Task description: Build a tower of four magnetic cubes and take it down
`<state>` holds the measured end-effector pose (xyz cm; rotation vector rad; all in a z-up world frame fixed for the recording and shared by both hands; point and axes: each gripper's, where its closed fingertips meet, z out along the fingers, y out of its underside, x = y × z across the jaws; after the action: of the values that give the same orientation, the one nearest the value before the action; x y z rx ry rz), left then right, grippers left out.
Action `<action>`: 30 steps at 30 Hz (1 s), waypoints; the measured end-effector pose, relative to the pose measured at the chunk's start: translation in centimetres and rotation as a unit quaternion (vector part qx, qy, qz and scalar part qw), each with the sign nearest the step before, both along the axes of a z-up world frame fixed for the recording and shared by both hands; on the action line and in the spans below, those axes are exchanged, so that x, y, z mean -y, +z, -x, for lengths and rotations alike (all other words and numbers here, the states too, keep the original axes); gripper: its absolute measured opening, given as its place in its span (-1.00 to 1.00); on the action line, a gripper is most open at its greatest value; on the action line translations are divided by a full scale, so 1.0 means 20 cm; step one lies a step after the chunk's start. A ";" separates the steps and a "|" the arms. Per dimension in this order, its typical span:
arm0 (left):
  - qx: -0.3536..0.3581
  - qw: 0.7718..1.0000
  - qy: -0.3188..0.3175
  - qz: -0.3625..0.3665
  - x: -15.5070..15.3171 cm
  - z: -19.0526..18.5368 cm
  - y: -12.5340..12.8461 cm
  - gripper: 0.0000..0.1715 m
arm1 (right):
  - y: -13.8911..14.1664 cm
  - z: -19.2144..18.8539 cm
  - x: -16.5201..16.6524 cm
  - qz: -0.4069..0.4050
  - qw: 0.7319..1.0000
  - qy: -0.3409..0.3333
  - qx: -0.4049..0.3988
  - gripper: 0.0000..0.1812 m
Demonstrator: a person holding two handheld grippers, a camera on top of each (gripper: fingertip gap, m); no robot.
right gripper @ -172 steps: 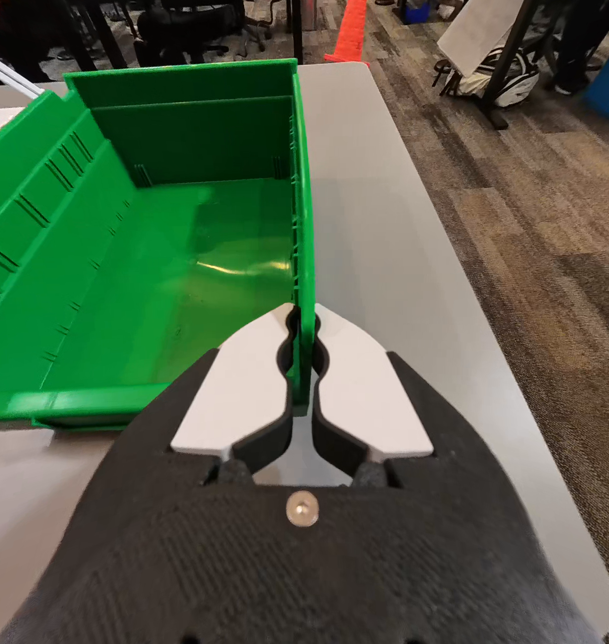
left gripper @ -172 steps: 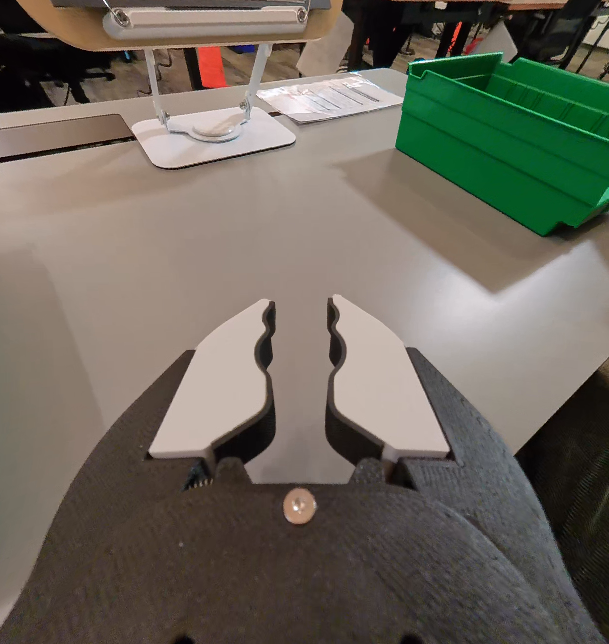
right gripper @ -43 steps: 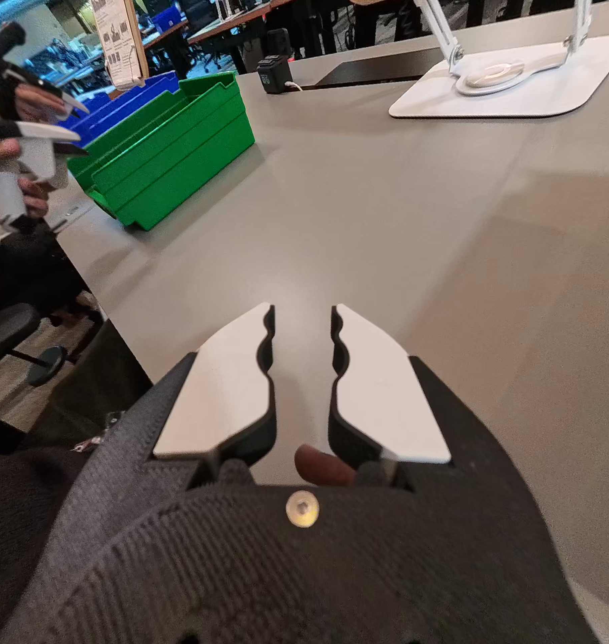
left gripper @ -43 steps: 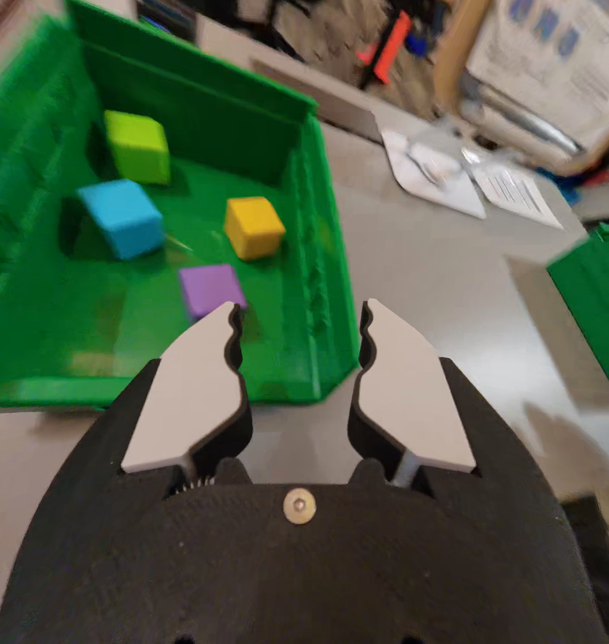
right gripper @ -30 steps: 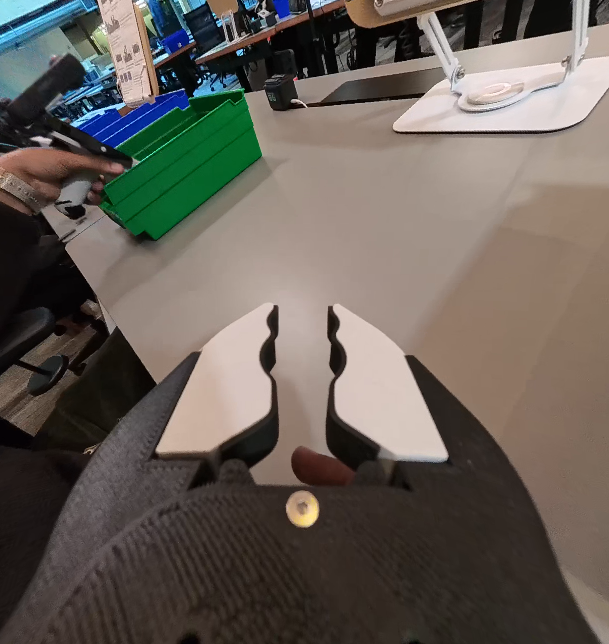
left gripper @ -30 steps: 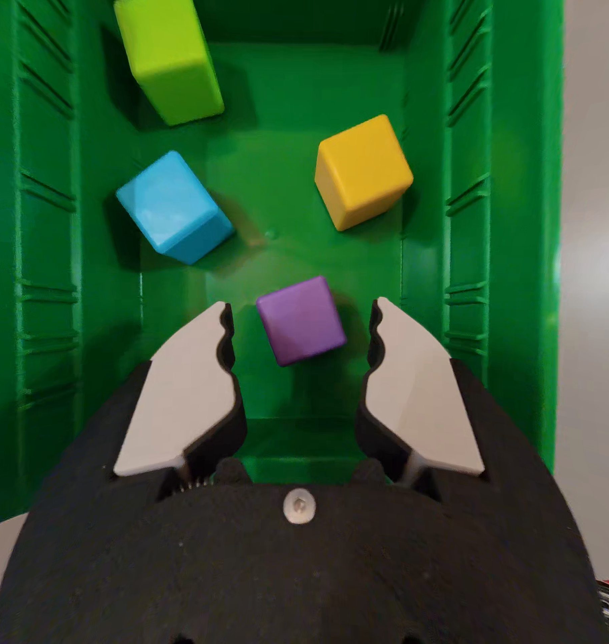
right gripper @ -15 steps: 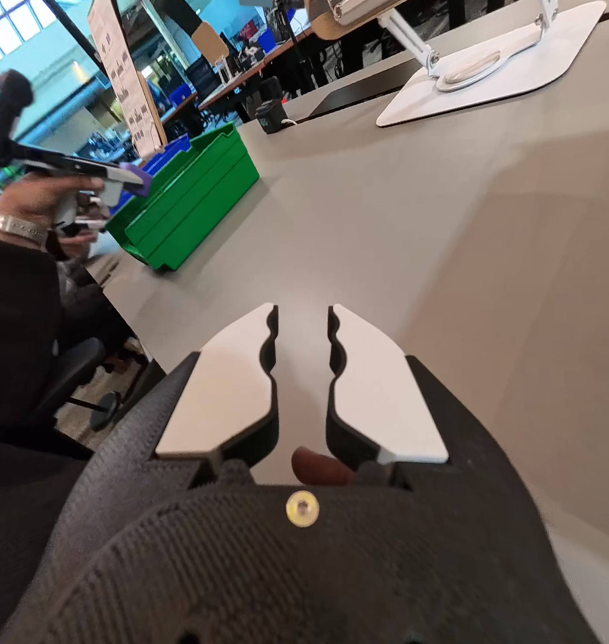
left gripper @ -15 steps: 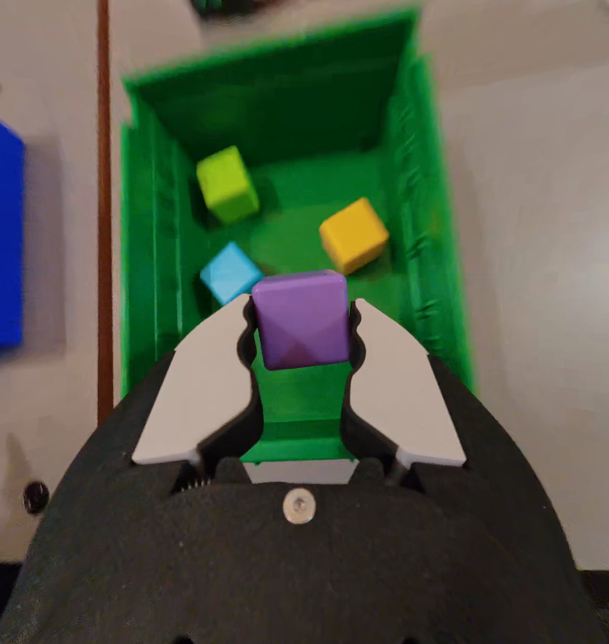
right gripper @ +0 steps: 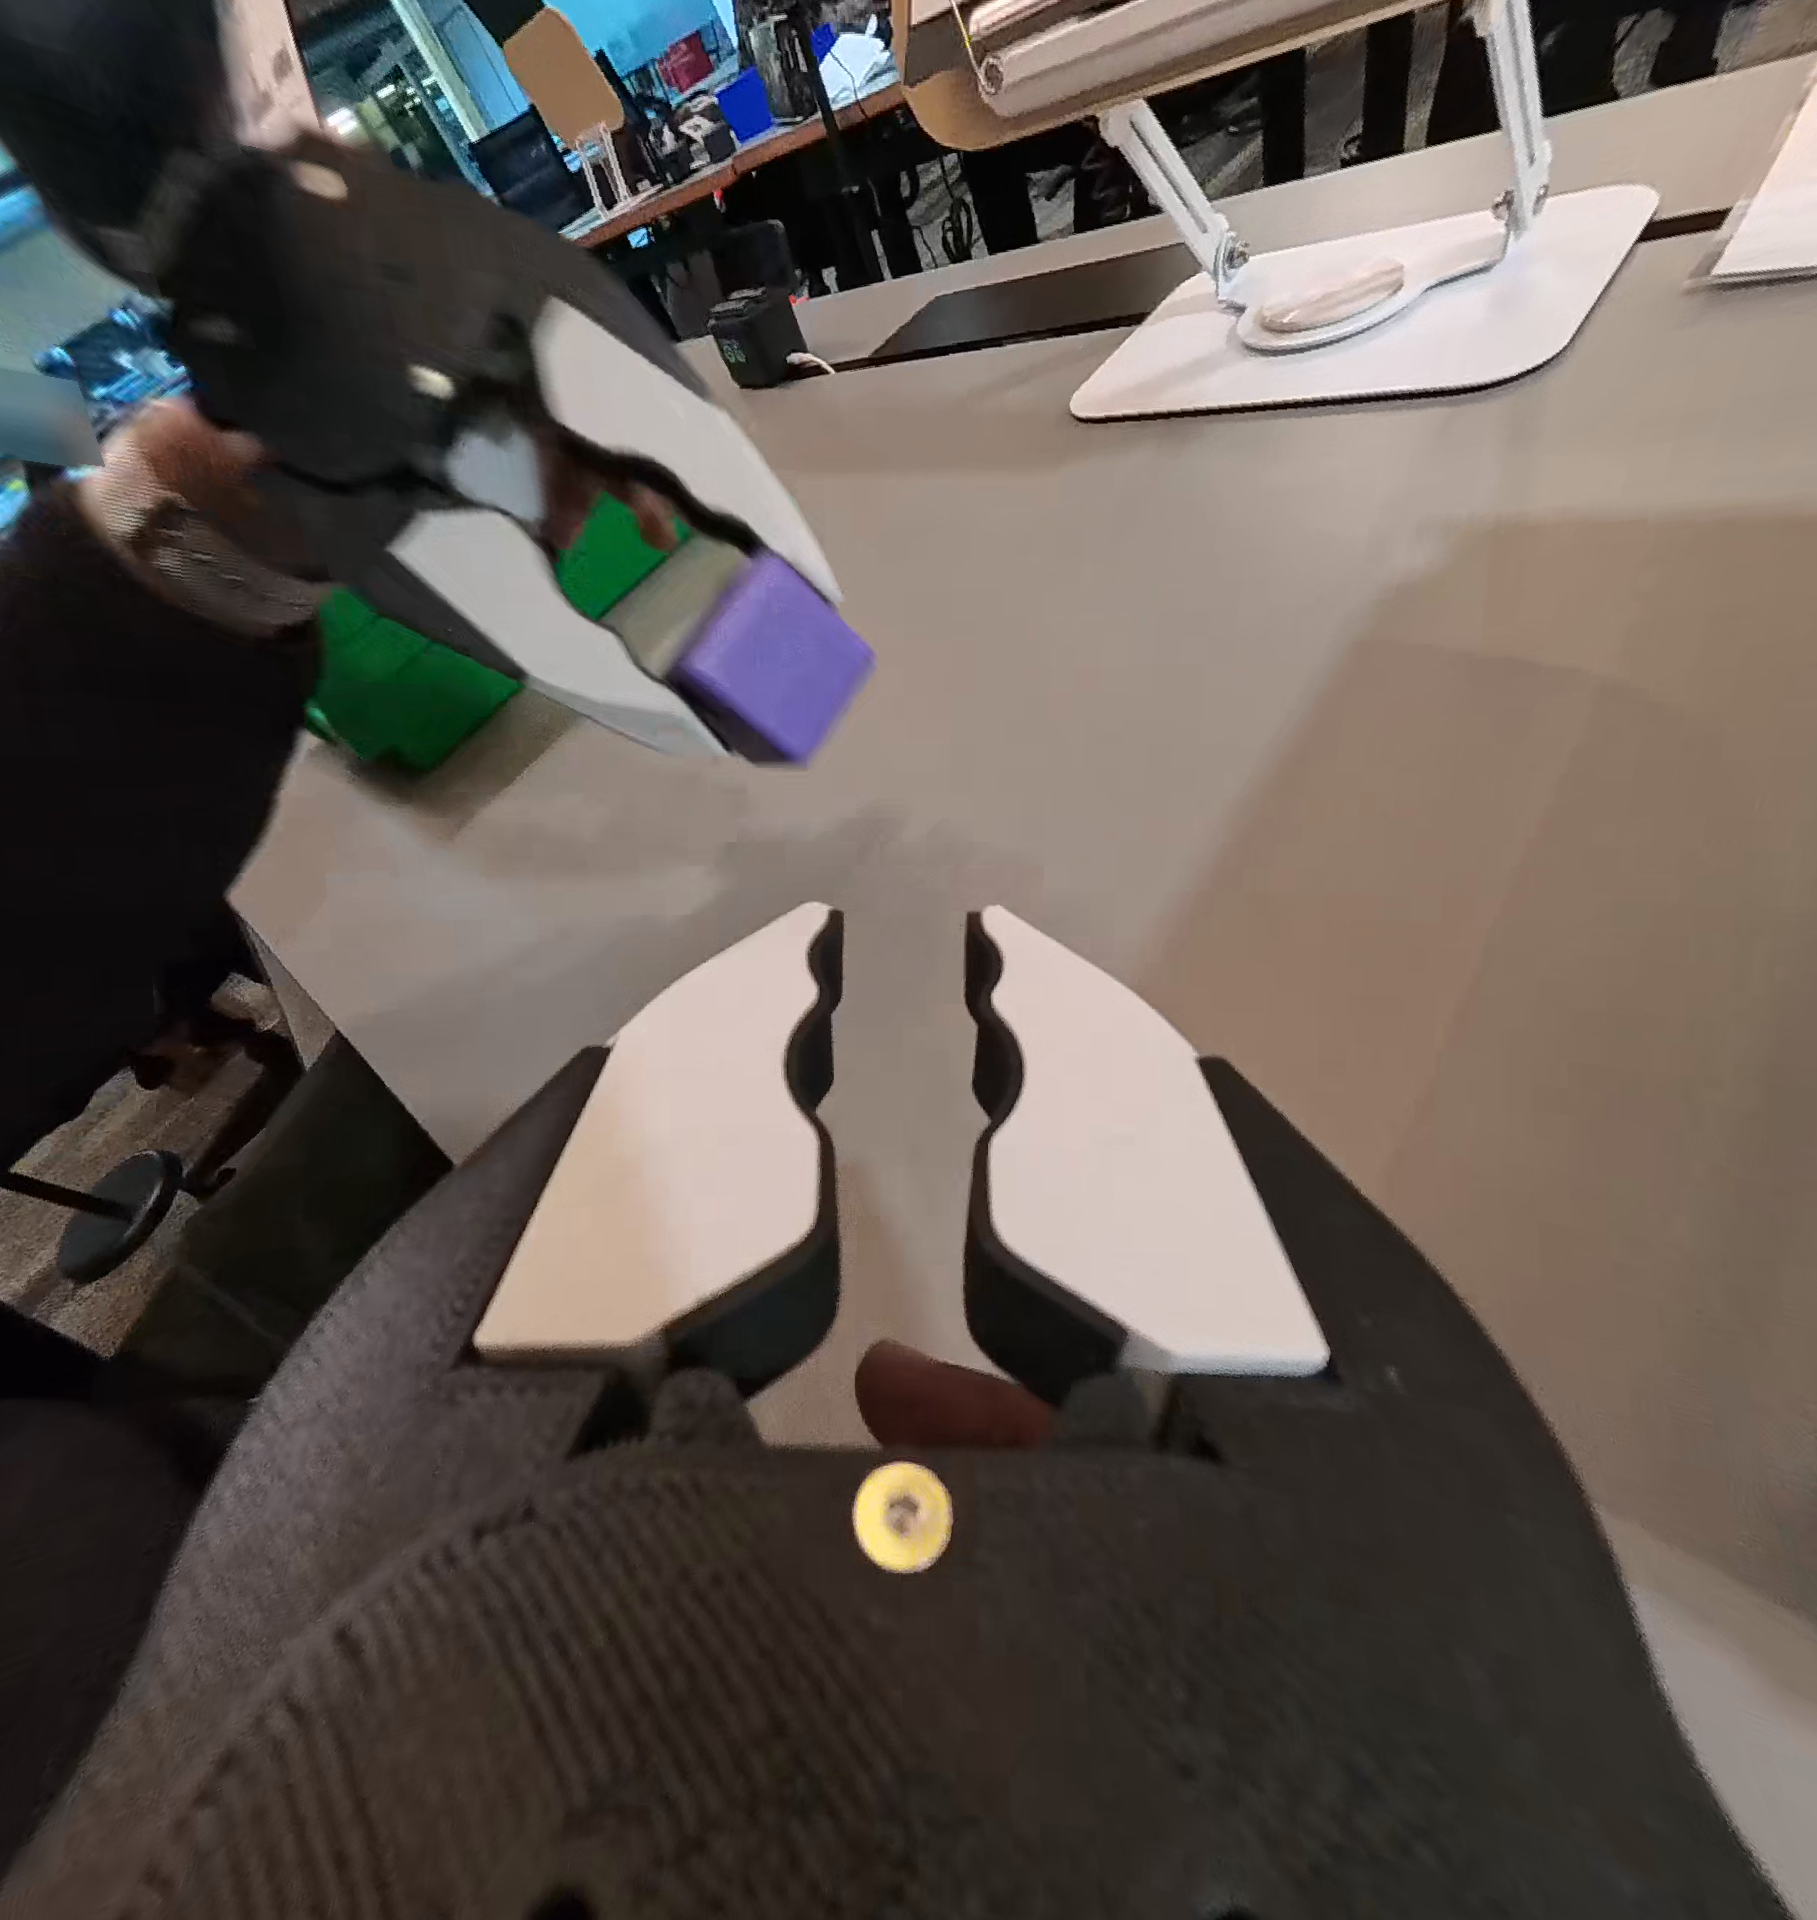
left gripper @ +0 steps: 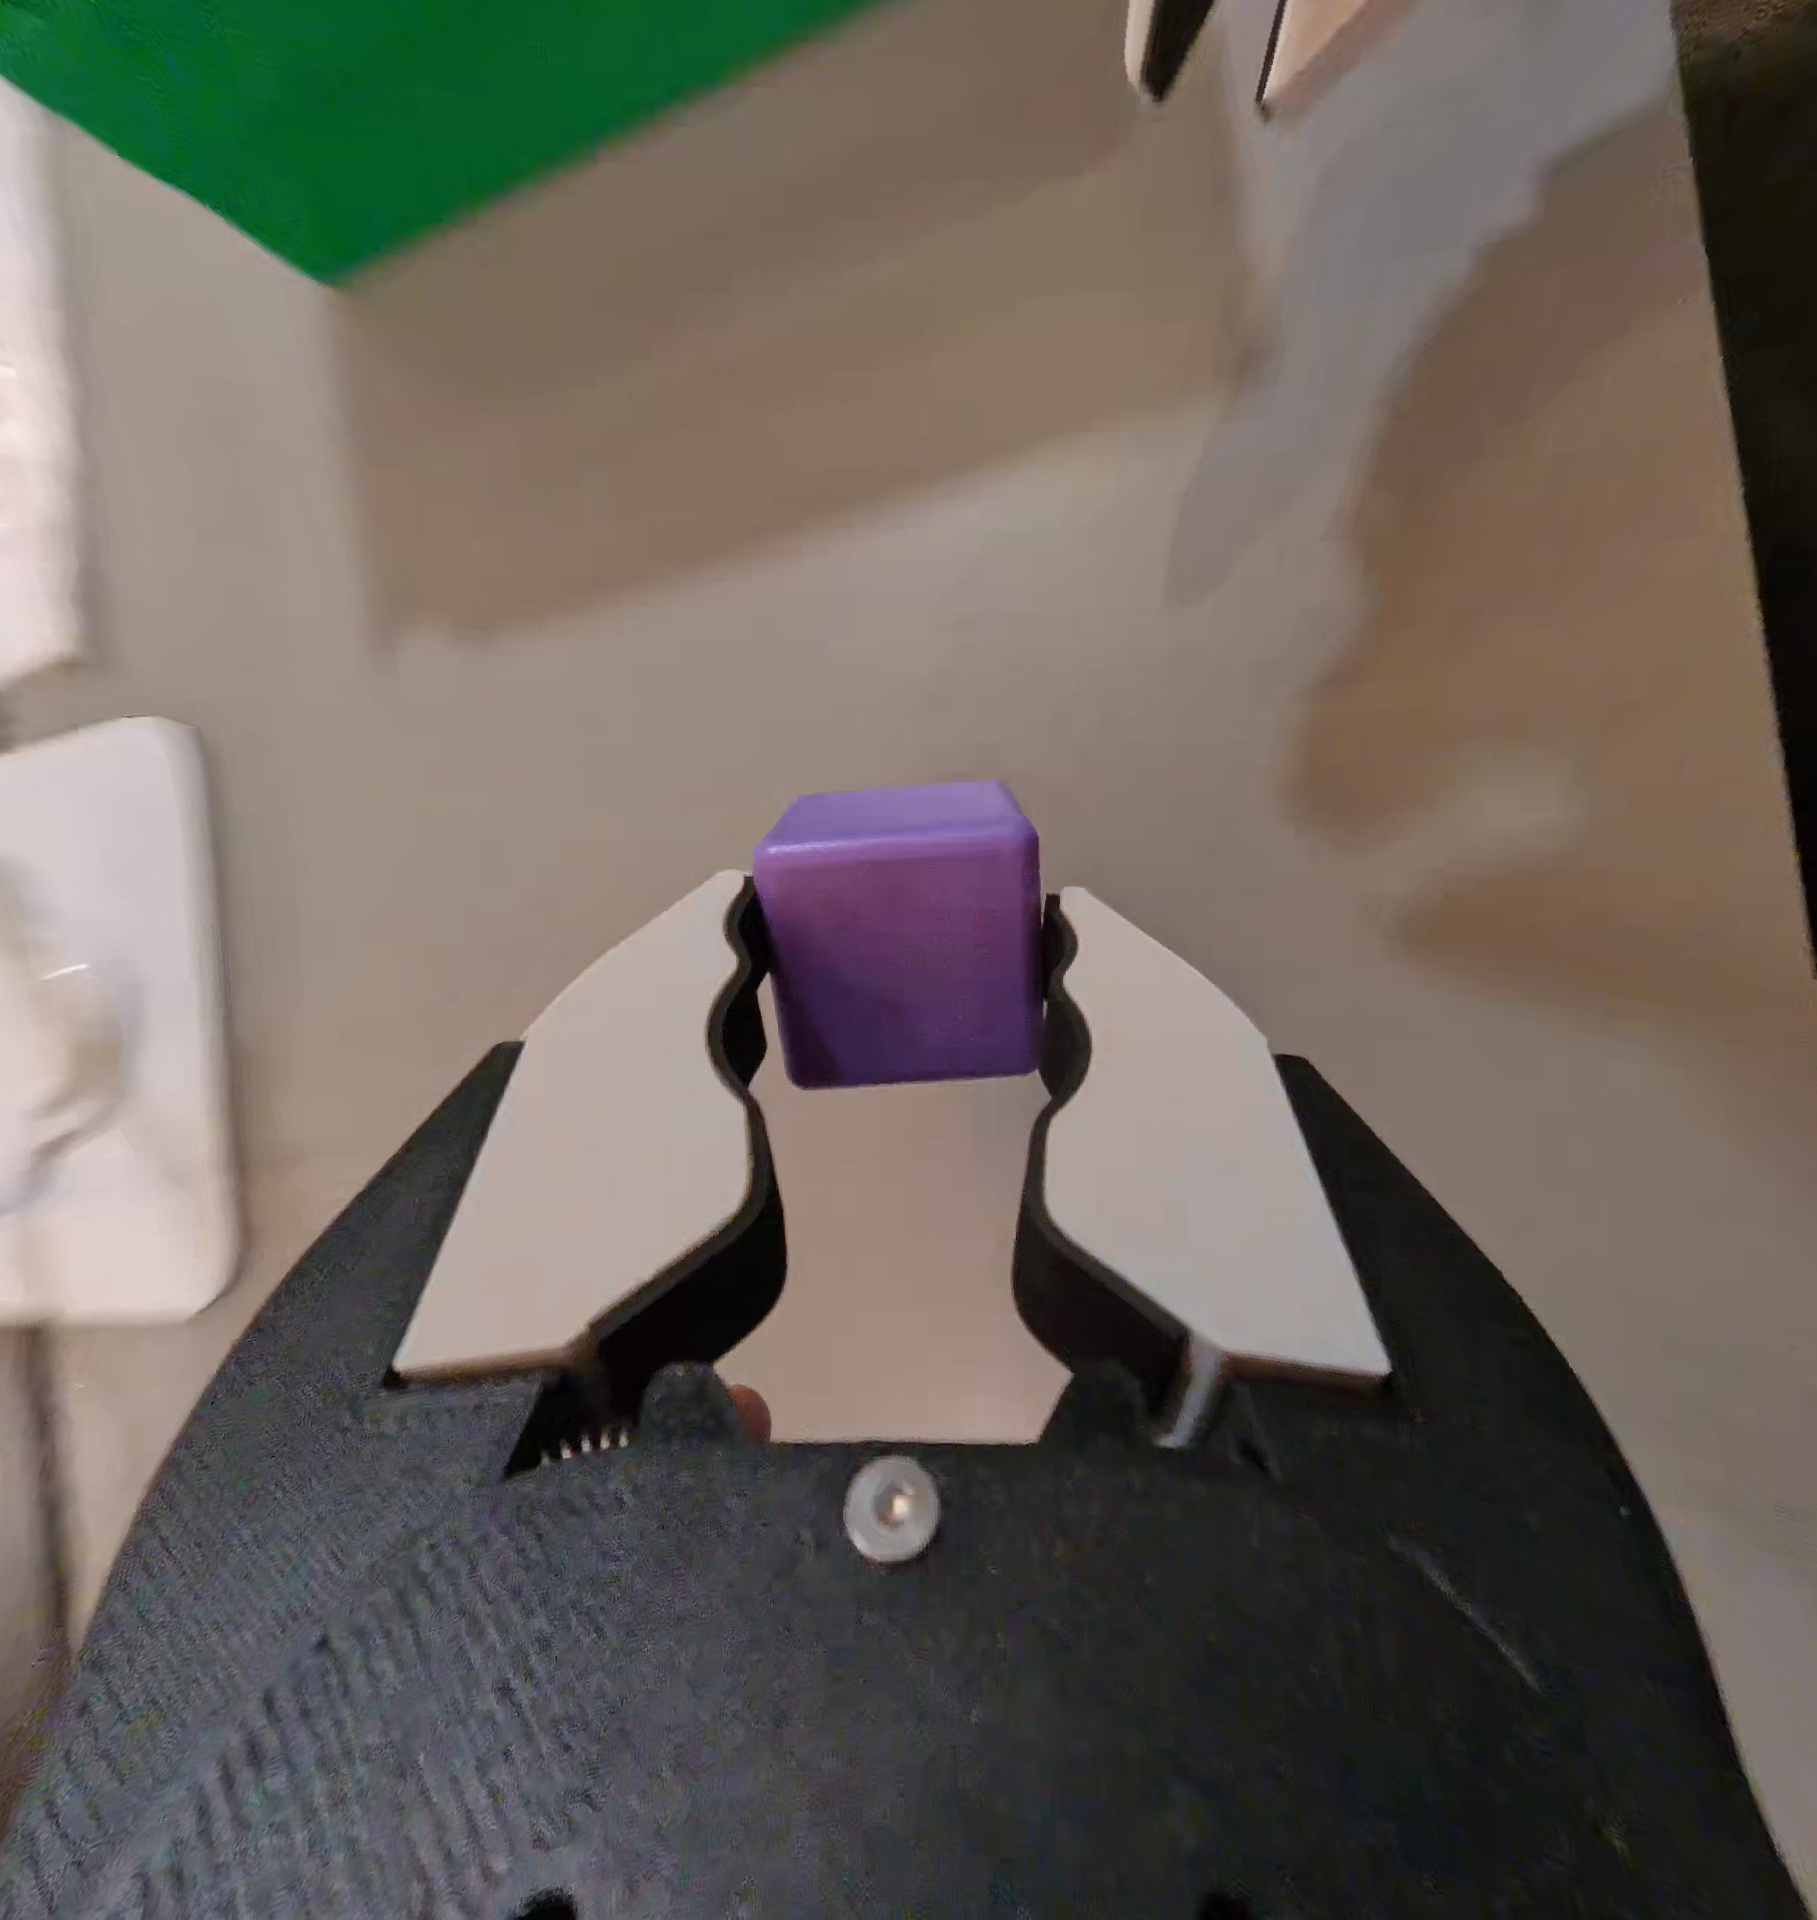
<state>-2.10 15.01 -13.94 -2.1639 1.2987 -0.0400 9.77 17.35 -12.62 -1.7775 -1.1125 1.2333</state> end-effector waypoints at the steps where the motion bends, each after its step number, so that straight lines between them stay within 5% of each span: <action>1: 0.013 0.999 -0.013 0.035 -0.03 -0.04 -0.06 -0.38 | 0.01 0.00 0.00 0.000 1.000 -0.002 -0.003 -0.76; 6: -0.023 0.995 -0.032 0.088 -0.13 -0.03 -0.26 -0.38 | 0.00 -0.03 -0.02 -0.009 1.000 -0.013 0.001 -0.77; 30: -0.023 0.989 0.008 0.148 -0.12 -0.01 -0.31 -0.38 | -0.02 -0.14 -0.06 0.036 0.998 -0.043 -0.005 -0.75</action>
<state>-1.99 17.43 -20.15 -2.4356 1.3728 -0.1889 12.60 18.46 -12.98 -1.8513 -0.9871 1.2433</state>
